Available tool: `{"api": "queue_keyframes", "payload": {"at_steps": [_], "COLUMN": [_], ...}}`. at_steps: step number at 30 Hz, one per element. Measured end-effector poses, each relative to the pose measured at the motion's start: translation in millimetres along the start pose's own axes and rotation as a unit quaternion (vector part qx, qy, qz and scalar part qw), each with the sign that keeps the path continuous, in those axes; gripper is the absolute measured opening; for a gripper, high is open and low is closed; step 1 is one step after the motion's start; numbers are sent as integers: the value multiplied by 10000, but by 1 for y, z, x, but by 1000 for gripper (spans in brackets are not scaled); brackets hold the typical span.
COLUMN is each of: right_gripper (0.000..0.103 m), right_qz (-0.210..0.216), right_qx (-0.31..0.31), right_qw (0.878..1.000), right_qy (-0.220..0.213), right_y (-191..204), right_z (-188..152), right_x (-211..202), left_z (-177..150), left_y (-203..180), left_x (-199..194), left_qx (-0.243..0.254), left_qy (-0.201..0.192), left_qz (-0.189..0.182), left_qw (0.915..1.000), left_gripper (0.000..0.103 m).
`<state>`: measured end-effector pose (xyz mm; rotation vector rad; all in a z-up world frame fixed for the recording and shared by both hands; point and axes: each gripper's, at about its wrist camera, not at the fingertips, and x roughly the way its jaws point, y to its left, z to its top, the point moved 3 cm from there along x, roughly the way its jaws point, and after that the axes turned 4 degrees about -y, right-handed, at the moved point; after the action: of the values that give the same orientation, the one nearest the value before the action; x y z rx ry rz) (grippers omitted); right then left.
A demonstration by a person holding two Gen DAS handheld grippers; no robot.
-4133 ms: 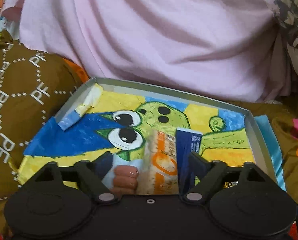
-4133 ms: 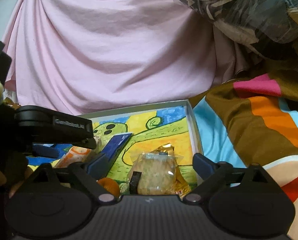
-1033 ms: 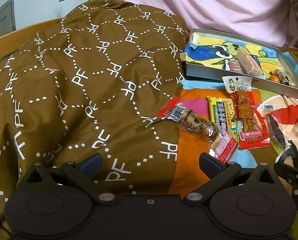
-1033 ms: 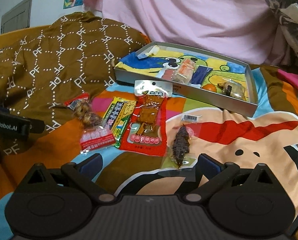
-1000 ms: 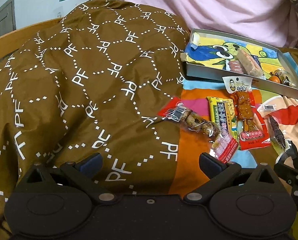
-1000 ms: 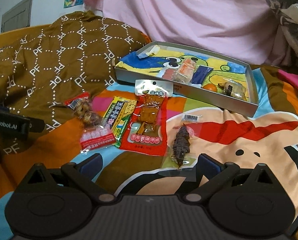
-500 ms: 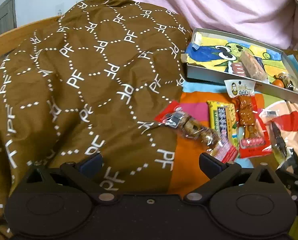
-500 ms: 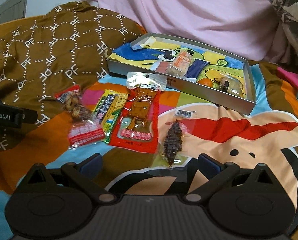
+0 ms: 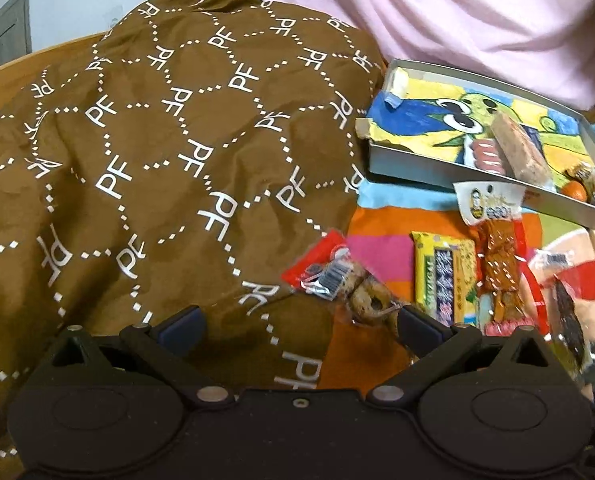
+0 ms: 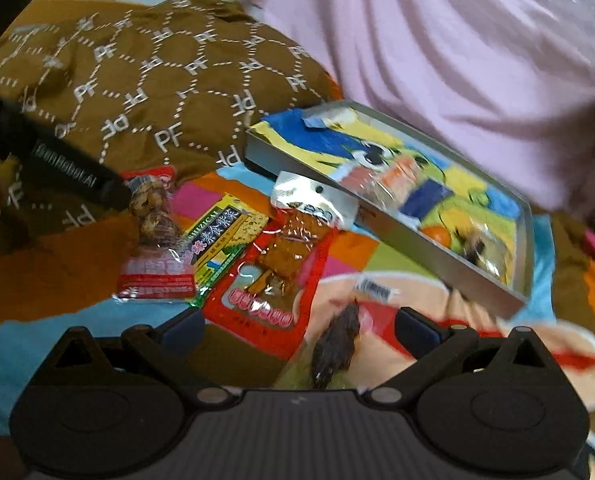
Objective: Organize snacks
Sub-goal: 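Lower the left tool onto the nut packet while the right tool lowers onto the dark jerky packet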
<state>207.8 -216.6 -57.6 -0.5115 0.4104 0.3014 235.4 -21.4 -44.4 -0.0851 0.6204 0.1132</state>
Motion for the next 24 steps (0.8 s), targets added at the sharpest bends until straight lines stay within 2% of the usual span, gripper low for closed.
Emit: {"api": "queue_keyframes", "payload": {"at_steps": [3, 12, 16, 21, 24], "right_gripper": [103, 103, 103, 102, 98], "right_qz": [-109, -421, -439, -217, -23], "right_qx": [-68, 1224, 1454, 1705, 2050], "right_qw": [9999, 9914, 9877, 9842, 9773], "right_qy": [24, 182, 368, 413, 545], "right_y": [-4, -35, -40, -43, -47], "right_z": [-3, -10, -17, -20, -22], "right_x": [11, 24, 31, 34, 35], "left_z": [4, 9, 5, 1, 1], "left_y": [-3, -27, -34, -38, -39], "left_x": [7, 31, 40, 45, 46], "left_qx": [-42, -478, -710, -877, -932], "left_qy": [-38, 68, 178, 182, 181], "left_qz": [-25, -372, -428, -175, -144], "left_qw": [10000, 9981, 9964, 9958, 9954], "left_gripper": [102, 102, 102, 90, 80]}}
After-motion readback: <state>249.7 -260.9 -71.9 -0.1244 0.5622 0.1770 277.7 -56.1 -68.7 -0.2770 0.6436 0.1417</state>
